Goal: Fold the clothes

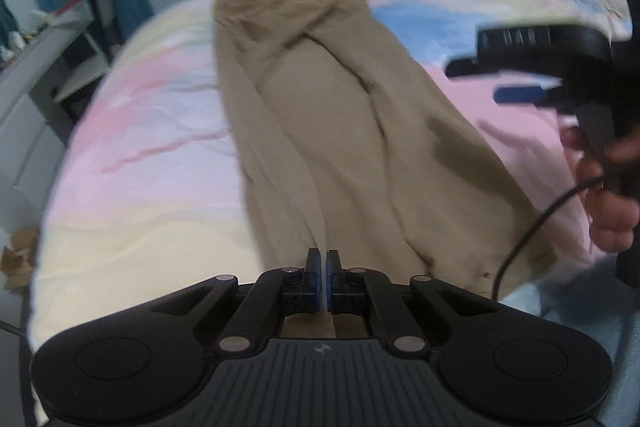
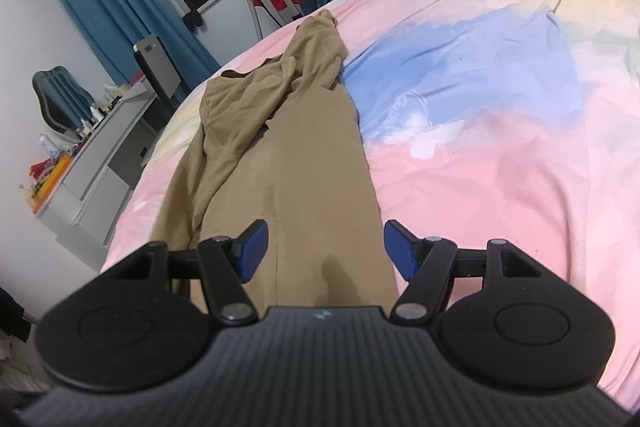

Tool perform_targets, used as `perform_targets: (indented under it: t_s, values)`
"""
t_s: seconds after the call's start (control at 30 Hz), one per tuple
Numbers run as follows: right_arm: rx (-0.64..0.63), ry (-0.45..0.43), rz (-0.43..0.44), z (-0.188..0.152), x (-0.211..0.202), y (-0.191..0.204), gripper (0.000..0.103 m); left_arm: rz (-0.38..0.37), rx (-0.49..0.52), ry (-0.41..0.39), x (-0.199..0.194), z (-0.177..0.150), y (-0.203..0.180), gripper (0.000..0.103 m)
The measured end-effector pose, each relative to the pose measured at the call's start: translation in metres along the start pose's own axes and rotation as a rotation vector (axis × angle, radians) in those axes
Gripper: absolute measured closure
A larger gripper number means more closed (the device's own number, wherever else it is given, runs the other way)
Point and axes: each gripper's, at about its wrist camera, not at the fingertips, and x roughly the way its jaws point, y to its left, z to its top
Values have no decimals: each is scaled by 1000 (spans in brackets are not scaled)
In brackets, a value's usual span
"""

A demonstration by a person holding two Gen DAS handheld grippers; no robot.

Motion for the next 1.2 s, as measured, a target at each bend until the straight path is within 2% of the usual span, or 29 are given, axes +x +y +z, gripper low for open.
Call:
perform_targets:
  t_s: [0.1,0.13,0.2,0.27,0.33,0.4,0.47,0.53,0.7,0.8,0.93,1.0,1.07,1.1,1.17,1.2]
  values:
    - [9,18,11,1,2,-3,36,-55,-14,42,21,-13,3,95]
    - [11,25,14,1,3,-4,36,-75,-22,50,25,-17,6,90]
    - [19,48,15,0,6,-8,36,-130,-44,45,24,-21,16,75]
    - [29,73,16,0,9,-13,36,-193,-91,16,16,-22,32,45]
    - [51,96,10,-1,10,-20,36,-252,-166,-19,9,-22,50,36]
    - [77,118,2,-2,11,-28,36,-297,-279,-59,7,-22,71,31]
    - [106,140,-19,-4,12,-36,36,-294,-389,-75,14,-22,89,26]
    - [131,164,-42,-7,13,-44,37,-281,-478,-73,21,-23,105,26]
    - [124,229,-45,-23,17,-47,37,-303,-577,52,49,-29,122,29]
    - [83,277,-29,-29,18,-37,37,-379,-575,89,53,-31,121,29]
    - [60,365,18,-41,15,-26,37,-427,-551,161,57,-38,113,32]
    - [45,403,16,-46,12,-23,37,-431,-539,182,56,-41,111,43]
    - [23,443,5,-51,8,-19,39,-414,-531,187,55,-44,112,59]
    - [2,463,-2,-53,6,-14,39,-415,-535,187,55,-46,114,62]
    - [-53,495,-20,-59,1,-3,45,-427,-563,188,61,-50,121,83]
    - [-103,500,-34,-63,-3,5,49,-436,-589,193,61,-52,126,87]
